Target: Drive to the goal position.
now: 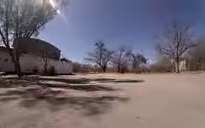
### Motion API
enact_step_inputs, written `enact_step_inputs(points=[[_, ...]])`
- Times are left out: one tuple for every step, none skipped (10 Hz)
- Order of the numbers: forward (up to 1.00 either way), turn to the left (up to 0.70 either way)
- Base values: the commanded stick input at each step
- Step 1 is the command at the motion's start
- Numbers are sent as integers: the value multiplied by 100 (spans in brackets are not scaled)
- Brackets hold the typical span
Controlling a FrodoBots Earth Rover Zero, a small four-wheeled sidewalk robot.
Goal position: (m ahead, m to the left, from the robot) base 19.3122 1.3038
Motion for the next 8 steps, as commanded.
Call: enact_step_inputs(points=[[100, 0], [100, 0], [100, 0], [100, 0], [100, 0], [100, 0], [100, 0], [100, 0]])
